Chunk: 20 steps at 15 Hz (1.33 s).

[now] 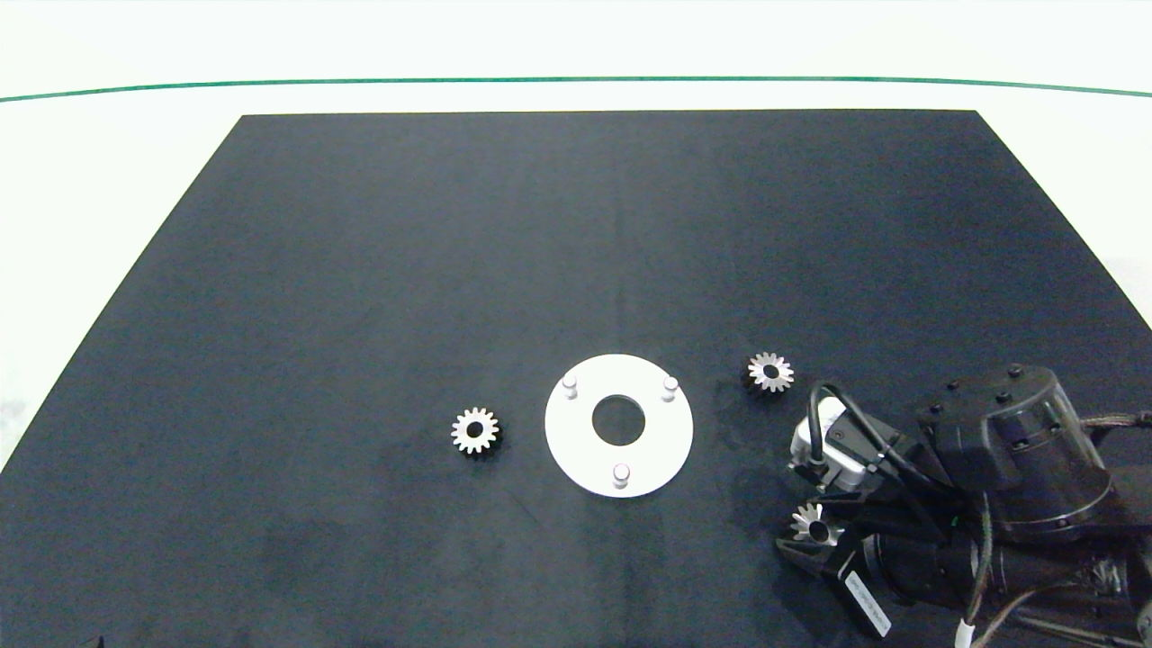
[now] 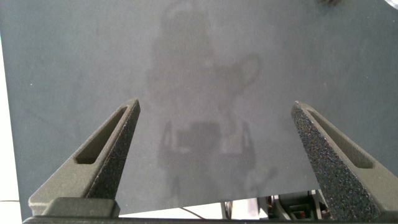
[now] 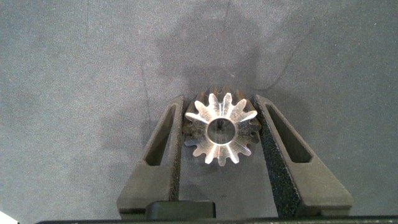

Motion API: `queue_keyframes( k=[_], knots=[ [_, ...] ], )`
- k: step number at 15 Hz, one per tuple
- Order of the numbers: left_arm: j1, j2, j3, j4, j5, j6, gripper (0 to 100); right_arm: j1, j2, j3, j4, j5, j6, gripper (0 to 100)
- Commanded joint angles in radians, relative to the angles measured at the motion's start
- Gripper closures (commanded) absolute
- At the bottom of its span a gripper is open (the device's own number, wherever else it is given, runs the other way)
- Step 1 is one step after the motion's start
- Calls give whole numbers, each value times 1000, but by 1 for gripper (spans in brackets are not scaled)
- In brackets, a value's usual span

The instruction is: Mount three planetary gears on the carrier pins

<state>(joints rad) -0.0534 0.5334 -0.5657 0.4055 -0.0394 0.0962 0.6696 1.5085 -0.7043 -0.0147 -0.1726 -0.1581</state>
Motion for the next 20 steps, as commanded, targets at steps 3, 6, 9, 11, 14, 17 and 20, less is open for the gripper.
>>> queue_keyframes(
  k=[3,6,9,11,14,17,20],
  knots=[
    [1,-1,1,3,-1,0,0,-1,-4,0,1,-2,-1,71],
    [0,0,-2,3,1,0,0,-1,-5,-1,2,-4,-1,77],
    [0,0,0,3,-1,0,0,1,-2,-3,2,-25,-3,83],
    [0,0,-2,3,-1,0,0,2,-2,-3,2,-27,-3,86],
    [-2,2,0,1,-1,0,0,4,-4,-3,2,-25,-3,92],
    [0,2,-2,3,-1,2,0,8,-21,-9,10,-27,-9,96],
    [0,10,-13,1,-1,2,0,12,-42,-38,12,-22,-9,96]
  ],
)
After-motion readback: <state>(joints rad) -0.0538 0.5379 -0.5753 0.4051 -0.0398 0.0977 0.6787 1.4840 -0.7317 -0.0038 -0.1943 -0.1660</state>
